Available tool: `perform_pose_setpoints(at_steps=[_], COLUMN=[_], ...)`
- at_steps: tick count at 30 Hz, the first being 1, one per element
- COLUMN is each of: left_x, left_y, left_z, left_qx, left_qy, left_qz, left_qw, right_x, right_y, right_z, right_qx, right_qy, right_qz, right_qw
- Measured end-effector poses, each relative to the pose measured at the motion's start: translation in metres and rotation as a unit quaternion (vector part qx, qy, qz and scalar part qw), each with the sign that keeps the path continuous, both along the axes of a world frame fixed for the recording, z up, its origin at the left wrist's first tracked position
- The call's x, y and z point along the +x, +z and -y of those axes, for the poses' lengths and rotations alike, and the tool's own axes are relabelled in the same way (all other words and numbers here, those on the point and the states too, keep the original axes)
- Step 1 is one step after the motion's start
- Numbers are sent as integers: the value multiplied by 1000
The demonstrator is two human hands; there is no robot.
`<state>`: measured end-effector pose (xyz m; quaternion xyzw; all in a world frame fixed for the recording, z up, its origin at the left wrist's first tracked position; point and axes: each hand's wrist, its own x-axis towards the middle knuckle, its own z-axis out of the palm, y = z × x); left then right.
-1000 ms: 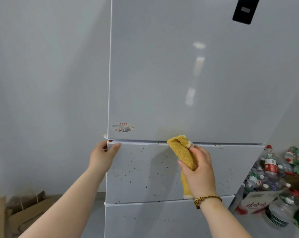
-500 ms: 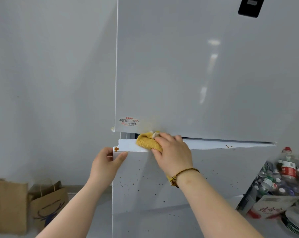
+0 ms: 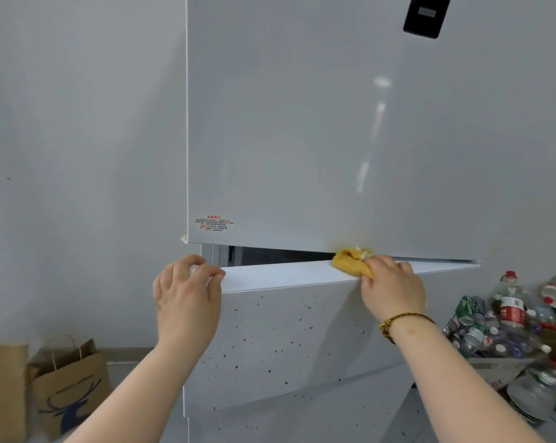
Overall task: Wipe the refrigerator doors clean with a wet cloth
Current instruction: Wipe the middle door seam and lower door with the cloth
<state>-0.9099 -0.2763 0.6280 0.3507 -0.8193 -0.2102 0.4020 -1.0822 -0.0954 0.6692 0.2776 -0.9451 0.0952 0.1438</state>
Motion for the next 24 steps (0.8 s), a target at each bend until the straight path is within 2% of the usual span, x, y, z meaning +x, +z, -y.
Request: perform_pose_setpoints(at_steps=[2, 4, 7, 9, 11, 15, 18, 22, 24], left_x=[-3, -8, -11, -10, -8, -6, -8, -11, -14], left_y=[-1, -2, -4, -11, -14, -17, -17, -16, -17], left_z=[-5, -12, -15, -12, -14, -18, -16, -14, -13], left_qx=[-61, -85, -104, -159, -186, -197, -204, -176, -159], left_qy=[-20, -41, -39, -31, -34, -23, -19, -13, -15], left_qz=[50, 77, 74, 55, 35, 10, 5, 11, 4], left_qw=[997, 993, 991, 985, 981, 980, 979, 984, 987], right_x=[12, 26, 25, 9, -17, -65, -74, -50, -31], right_y=[-3, -9, -15, -16, -16, -9, -9, -19, -21], right_z=[19, 36, 32, 12, -16, -67, -70, -42, -22], right_qx=[-7, -19, -22, -39, -41, -38, -64, -64, -91], right_qy=[34, 104, 165, 156, 101, -25, -67, -11, 61], right_qz=[-6, -13, -30, -36, -35, -4, -1, -24, -92], right_qw=[999, 994, 986, 986, 993, 999, 996, 998, 990])
